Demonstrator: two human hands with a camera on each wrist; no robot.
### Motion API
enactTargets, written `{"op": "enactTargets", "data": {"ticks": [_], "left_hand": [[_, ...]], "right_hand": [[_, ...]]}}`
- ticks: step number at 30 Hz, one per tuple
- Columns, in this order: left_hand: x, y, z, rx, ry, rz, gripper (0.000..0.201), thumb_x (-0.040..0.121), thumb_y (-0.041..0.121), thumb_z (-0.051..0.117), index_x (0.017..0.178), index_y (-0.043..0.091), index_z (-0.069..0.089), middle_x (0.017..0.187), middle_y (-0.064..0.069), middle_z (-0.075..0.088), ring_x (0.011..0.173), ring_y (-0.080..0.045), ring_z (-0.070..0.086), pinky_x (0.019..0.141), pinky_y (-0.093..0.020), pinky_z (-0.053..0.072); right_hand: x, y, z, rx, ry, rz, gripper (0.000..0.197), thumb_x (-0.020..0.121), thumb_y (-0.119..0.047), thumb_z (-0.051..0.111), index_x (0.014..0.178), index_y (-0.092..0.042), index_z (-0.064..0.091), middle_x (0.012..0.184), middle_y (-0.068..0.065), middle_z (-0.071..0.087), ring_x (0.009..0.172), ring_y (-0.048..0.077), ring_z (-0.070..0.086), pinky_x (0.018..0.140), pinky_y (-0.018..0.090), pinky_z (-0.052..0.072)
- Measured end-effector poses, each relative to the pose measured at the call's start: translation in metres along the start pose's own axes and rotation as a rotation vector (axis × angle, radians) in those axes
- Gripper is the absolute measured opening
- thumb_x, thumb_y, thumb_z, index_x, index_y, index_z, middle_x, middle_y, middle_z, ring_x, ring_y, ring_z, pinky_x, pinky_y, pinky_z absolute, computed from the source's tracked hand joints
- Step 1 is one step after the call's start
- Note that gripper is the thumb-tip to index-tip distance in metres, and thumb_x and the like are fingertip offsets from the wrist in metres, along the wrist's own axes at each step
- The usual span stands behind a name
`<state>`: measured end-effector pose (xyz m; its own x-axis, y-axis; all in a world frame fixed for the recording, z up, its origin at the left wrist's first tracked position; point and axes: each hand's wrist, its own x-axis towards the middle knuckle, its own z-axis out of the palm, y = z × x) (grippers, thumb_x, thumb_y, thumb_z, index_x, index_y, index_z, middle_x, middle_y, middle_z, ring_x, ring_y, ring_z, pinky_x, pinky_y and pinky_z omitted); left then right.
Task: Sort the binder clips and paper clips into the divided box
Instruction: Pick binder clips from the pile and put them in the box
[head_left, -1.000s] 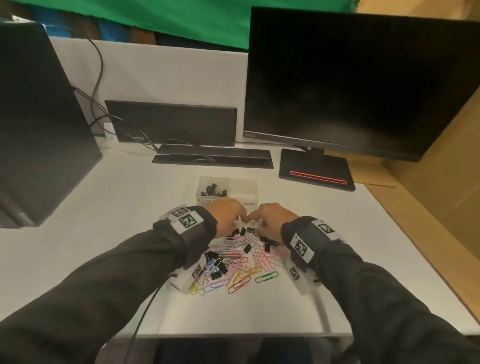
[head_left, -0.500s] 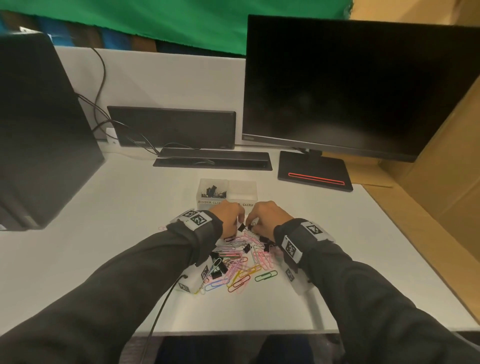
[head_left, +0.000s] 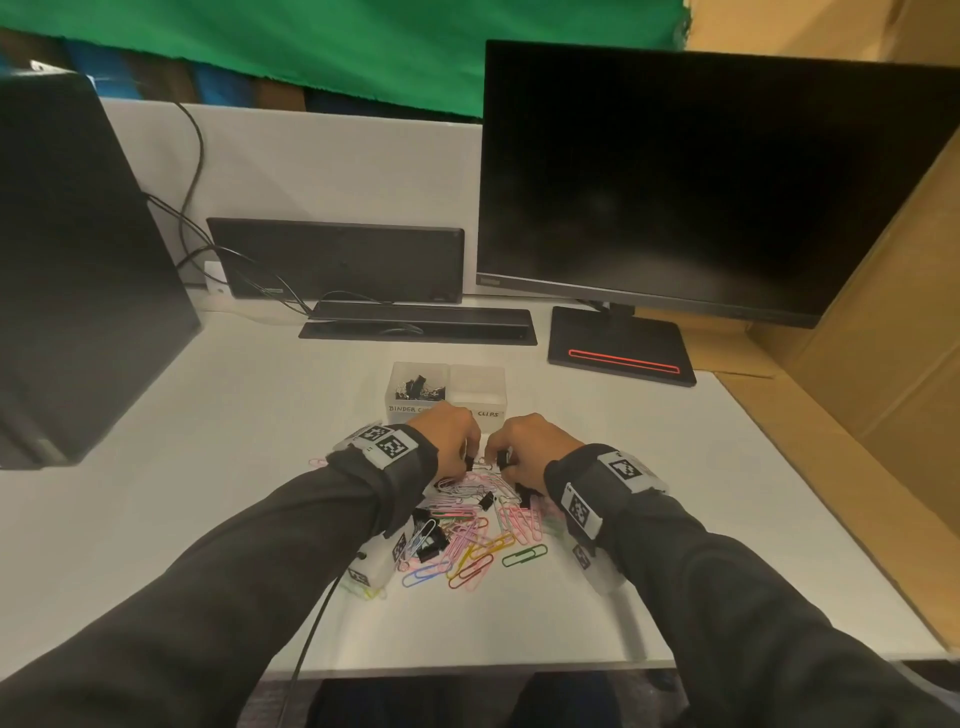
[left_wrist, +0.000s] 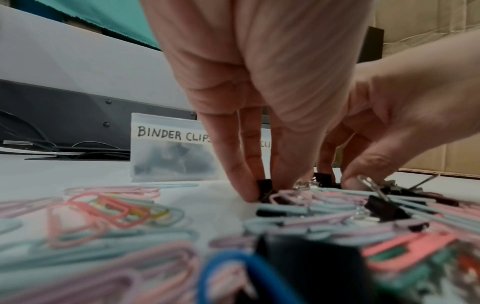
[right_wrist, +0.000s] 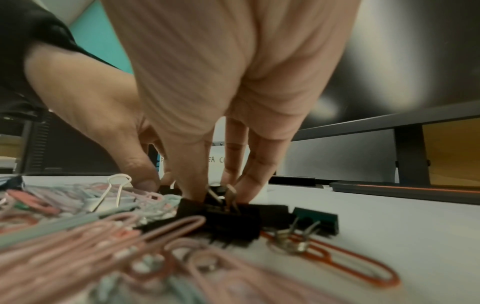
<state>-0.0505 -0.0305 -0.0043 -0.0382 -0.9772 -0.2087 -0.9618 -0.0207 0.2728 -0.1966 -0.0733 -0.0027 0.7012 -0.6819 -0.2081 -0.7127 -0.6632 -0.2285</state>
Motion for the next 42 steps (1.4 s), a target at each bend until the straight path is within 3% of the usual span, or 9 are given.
{"op": "enactTargets", "data": {"ticks": [5, 8, 12, 18, 23, 29, 33, 37, 42], "left_hand": [[-0.001, 0.004, 0.001, 0.022, -0.004, 0.023, 0.032, 0.08, 0.014, 0.069, 0.112, 0.014, 0.069, 0.109, -0.008, 0.068, 0.099, -0.027, 0.065, 0.081, -0.03, 0.051], [0.001, 0.008, -0.002, 0.048, -0.03, 0.023, 0.024, 0.078, 0.005, 0.07, 0.102, 0.009, 0.074, 0.104, -0.011, 0.073, 0.096, -0.028, 0.068, 0.08, -0.029, 0.053], [0.001, 0.007, -0.004, 0.003, -0.021, -0.012, 0.023, 0.074, 0.004, 0.075, 0.096, 0.008, 0.076, 0.098, -0.009, 0.074, 0.091, -0.026, 0.069, 0.077, -0.028, 0.054], [-0.004, -0.002, -0.01, -0.07, 0.118, -0.044, 0.017, 0.075, 0.006, 0.073, 0.091, 0.009, 0.076, 0.095, -0.007, 0.072, 0.089, -0.025, 0.068, 0.075, -0.028, 0.054], [-0.012, -0.009, -0.028, -0.117, 0.295, -0.036, 0.017, 0.08, 0.012, 0.069, 0.095, 0.011, 0.076, 0.096, -0.007, 0.073, 0.089, -0.023, 0.065, 0.085, -0.032, 0.055], [-0.014, -0.03, -0.055, -0.244, 0.464, -0.084, 0.017, 0.078, 0.014, 0.073, 0.094, 0.011, 0.077, 0.088, -0.007, 0.073, 0.077, -0.016, 0.059, 0.081, -0.027, 0.053], [-0.009, -0.041, -0.06, -0.279, 0.479, -0.134, 0.021, 0.079, 0.016, 0.074, 0.099, 0.009, 0.077, 0.093, -0.01, 0.074, 0.079, -0.017, 0.06, 0.082, -0.028, 0.052], [-0.005, -0.046, -0.056, -0.305, 0.476, -0.175, 0.021, 0.08, 0.015, 0.074, 0.099, 0.007, 0.076, 0.095, -0.011, 0.074, 0.079, -0.017, 0.059, 0.08, -0.028, 0.051], [-0.005, -0.05, -0.051, -0.331, 0.465, -0.191, 0.017, 0.079, 0.012, 0.073, 0.095, 0.007, 0.077, 0.092, -0.013, 0.074, 0.079, -0.02, 0.062, 0.073, -0.024, 0.046]], "right_hand": [[0.002, -0.002, -0.002, 0.002, 0.027, 0.016, 0.019, 0.085, -0.007, 0.063, 0.101, -0.013, 0.073, 0.107, 0.009, 0.067, 0.095, 0.026, 0.063, 0.079, 0.029, 0.049], [0.001, -0.002, -0.004, 0.042, 0.041, 0.051, 0.02, 0.084, -0.005, 0.063, 0.099, -0.013, 0.073, 0.106, 0.008, 0.068, 0.094, 0.026, 0.065, 0.079, 0.029, 0.051], [-0.001, 0.0, -0.005, 0.112, 0.06, 0.074, 0.018, 0.083, -0.005, 0.064, 0.096, -0.012, 0.075, 0.104, 0.008, 0.069, 0.091, 0.025, 0.066, 0.077, 0.027, 0.051], [0.001, 0.004, -0.004, 0.294, 0.115, 0.15, 0.011, 0.076, -0.006, 0.076, 0.083, -0.013, 0.078, 0.091, 0.004, 0.07, 0.074, 0.017, 0.061, 0.065, 0.022, 0.047], [0.0, 0.008, -0.005, 0.439, 0.154, 0.234, 0.014, 0.073, -0.007, 0.079, 0.083, -0.016, 0.079, 0.088, 0.002, 0.068, 0.073, 0.016, 0.061, 0.053, 0.015, 0.045], [-0.005, 0.014, -0.012, 0.474, 0.204, 0.246, 0.014, 0.078, -0.006, 0.075, 0.087, -0.015, 0.079, 0.101, 0.005, 0.071, 0.079, 0.015, 0.058, 0.057, 0.013, 0.043], [-0.008, 0.018, -0.017, 0.514, 0.214, 0.254, 0.017, 0.076, -0.008, 0.077, 0.091, -0.016, 0.078, 0.089, -0.001, 0.067, 0.078, 0.015, 0.058, 0.056, 0.013, 0.04], [-0.009, 0.019, -0.017, 0.529, 0.222, 0.24, 0.021, 0.076, -0.008, 0.078, 0.095, -0.017, 0.078, 0.09, -0.001, 0.07, 0.085, 0.018, 0.062, 0.069, 0.019, 0.043], [-0.014, 0.021, -0.017, 0.521, 0.228, 0.212, 0.024, 0.073, -0.009, 0.081, 0.095, -0.018, 0.078, 0.088, -0.001, 0.071, 0.076, 0.01, 0.06, 0.058, 0.009, 0.04]]}}
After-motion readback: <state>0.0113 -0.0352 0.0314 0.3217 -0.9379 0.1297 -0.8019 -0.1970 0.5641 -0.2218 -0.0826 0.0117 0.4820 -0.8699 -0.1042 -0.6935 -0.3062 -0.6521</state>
